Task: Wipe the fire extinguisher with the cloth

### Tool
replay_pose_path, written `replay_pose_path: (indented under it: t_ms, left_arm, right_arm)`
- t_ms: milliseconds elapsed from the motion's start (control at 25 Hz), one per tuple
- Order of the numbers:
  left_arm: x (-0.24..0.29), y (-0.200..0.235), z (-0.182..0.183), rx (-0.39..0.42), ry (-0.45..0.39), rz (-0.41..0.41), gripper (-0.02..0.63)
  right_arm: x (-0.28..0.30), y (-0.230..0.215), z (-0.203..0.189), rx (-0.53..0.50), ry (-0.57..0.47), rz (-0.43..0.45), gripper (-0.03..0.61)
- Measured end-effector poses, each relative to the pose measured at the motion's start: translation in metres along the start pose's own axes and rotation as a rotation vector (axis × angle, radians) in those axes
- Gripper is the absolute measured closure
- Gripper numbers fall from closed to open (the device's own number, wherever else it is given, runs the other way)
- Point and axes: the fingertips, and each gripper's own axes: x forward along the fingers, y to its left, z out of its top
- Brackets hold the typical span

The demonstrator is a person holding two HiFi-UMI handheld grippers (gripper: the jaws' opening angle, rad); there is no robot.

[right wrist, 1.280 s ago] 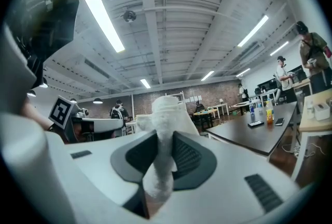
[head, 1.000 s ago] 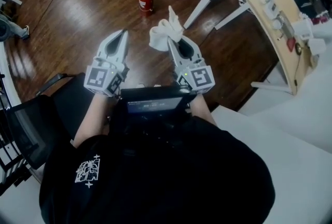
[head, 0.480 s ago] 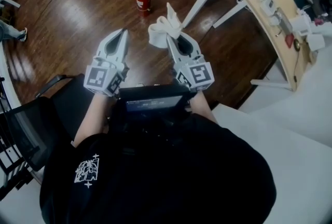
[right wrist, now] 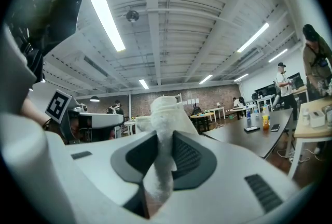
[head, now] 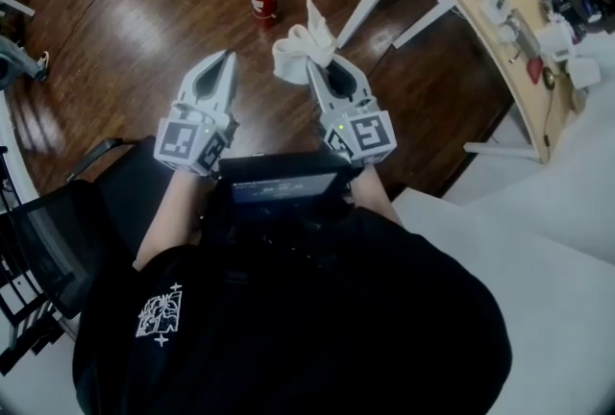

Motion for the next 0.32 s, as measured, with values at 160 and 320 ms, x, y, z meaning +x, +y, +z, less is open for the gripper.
replay_pose_path:
  t_ms: [160, 320]
  left_arm:
    - [0.0015, 0.0013, 0.0017, 0.001, 0.014, 0.004, 0.611]
    - [0.005, 0.0019, 0.0059, -0.001, 0.009, -0.01, 0.612]
  right_arm:
    - [0.0019, -0.0001, 0.0019, -0.001, 0.001, -0.002, 0.486]
    - [0.0053, -0.0014, 0.0075, -0.001, 0.004, -0.003, 0.486]
